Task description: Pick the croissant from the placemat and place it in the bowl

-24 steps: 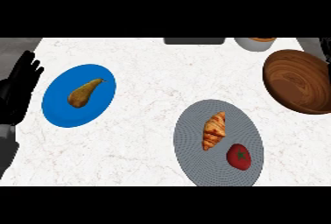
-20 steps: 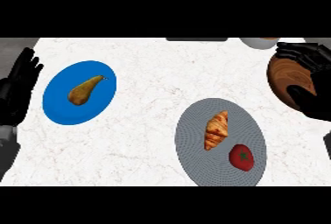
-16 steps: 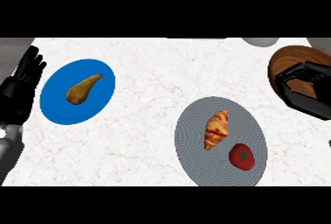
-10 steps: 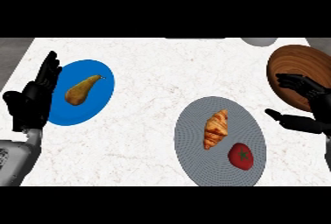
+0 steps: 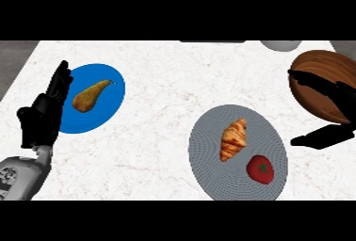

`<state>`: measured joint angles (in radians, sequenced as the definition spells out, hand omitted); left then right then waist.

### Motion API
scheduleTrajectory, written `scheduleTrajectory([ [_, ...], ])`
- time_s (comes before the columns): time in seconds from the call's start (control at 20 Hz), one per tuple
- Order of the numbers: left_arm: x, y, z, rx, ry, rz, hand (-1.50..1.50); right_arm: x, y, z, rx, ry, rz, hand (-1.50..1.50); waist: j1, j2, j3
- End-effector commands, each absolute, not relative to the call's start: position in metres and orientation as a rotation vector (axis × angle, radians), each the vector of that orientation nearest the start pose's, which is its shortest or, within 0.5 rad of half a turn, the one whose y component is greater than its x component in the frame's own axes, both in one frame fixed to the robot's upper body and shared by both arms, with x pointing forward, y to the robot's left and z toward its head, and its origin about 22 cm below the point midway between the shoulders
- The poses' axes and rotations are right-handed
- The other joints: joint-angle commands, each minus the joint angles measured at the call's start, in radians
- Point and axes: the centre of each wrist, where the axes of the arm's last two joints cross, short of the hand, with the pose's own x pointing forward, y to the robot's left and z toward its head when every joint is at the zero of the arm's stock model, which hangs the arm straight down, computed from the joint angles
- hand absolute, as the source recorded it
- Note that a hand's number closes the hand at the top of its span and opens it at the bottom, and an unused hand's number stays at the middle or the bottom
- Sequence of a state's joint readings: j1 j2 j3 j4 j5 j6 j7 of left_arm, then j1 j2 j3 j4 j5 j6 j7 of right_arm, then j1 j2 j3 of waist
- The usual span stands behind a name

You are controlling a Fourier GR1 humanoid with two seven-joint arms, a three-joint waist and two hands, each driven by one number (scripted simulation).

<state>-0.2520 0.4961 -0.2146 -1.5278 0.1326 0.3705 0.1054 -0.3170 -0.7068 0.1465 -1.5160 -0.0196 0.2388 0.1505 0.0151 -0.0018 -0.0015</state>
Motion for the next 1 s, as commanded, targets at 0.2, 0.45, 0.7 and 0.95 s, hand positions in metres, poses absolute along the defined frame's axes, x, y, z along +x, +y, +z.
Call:
scheduleTrajectory([
  [0.2, 0.297, 0.268, 0.080, 0.376, -1.650, -0.201, 0.00, 0.335, -0.254, 0.166, -0.445, -1.148, 1.180, -1.50, 0.016, 0.005, 0.000],
  [0.45, 0.299, 0.257, 0.077, 0.372, -1.665, -0.179, 0.00, 0.359, -0.215, 0.141, -0.352, -1.031, 1.283, -1.50, 0.012, 0.007, 0.001],
  [0.7, 0.290, 0.265, 0.075, 0.399, -1.637, -0.192, 0.00, 0.360, -0.191, 0.131, -0.282, -0.946, 1.361, -1.50, -0.004, 0.003, 0.001],
  [0.95, 0.289, 0.265, 0.073, 0.385, -1.637, -0.176, 0.00, 0.358, -0.174, 0.107, -0.284, -0.804, 1.432, -1.50, -0.009, 0.002, 0.001],
])
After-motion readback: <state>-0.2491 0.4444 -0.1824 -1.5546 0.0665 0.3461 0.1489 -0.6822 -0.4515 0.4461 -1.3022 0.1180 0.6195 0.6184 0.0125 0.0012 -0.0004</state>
